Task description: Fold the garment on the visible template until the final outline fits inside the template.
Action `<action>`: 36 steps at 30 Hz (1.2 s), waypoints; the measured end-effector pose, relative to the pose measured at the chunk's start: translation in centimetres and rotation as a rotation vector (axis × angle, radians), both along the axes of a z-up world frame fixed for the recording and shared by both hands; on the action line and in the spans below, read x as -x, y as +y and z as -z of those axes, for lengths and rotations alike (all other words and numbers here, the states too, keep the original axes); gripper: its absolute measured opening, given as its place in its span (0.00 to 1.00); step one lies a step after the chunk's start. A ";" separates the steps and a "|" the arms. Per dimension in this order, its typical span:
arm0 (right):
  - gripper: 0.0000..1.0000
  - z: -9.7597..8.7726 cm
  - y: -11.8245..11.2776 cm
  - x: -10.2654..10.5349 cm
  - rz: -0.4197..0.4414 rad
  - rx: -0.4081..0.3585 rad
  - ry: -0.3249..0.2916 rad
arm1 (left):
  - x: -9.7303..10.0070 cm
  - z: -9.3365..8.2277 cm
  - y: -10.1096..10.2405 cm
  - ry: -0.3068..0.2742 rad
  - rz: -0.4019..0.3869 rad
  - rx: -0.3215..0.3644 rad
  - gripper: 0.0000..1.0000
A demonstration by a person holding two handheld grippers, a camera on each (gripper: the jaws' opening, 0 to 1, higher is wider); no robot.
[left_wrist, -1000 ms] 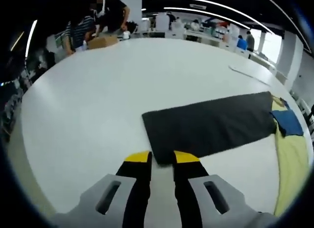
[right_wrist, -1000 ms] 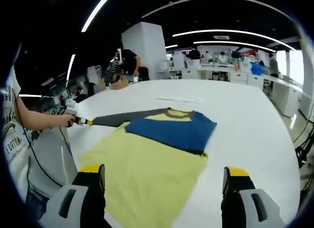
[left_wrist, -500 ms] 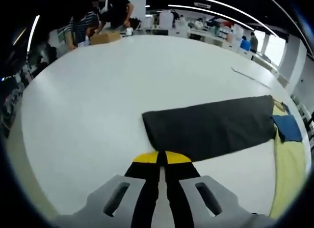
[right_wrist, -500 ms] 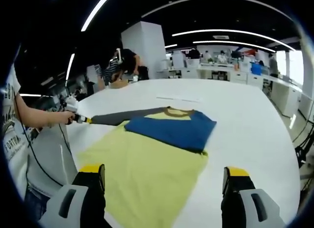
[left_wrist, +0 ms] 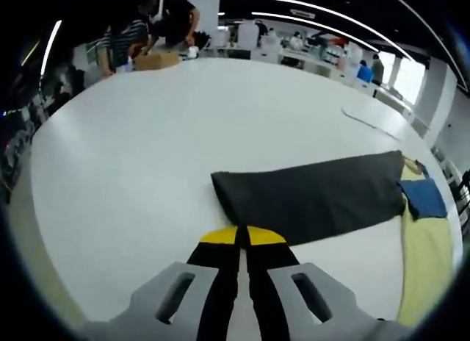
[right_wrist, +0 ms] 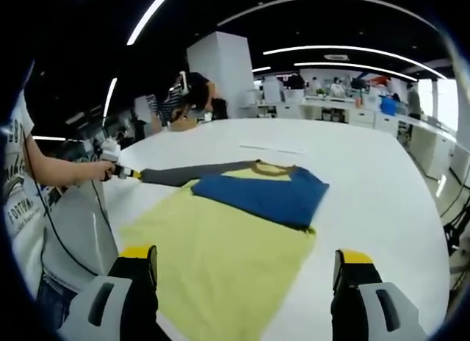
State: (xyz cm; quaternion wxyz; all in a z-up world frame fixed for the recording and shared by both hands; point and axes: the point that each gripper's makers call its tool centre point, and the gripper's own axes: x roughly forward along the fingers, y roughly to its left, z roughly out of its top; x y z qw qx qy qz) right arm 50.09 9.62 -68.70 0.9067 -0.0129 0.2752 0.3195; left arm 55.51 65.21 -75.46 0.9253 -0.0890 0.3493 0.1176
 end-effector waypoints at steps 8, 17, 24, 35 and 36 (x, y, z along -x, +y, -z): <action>0.99 0.0 0.4 0.4 -0.024 -0.004 0.001 | -1.4 -2.4 -1.5 -0.084 0.039 0.014 0.00; 0.99 0.2 0.6 0.9 -0.048 0.004 0.007 | -3.2 -4.2 -3.9 -0.143 0.091 0.036 0.00; 0.99 0.3 0.7 1.1 -0.057 -0.006 0.008 | -4.6 -5.5 -6.5 -0.182 0.136 0.066 0.00; 0.99 0.6 1.9 1.4 -0.081 -0.016 0.006 | -7.1 -7.5 -11.3 -0.237 0.225 0.102 0.00; 0.99 0.6 1.9 1.5 -0.081 -0.018 0.007 | -7.3 -7.6 -11.5 -0.244 0.230 0.101 0.00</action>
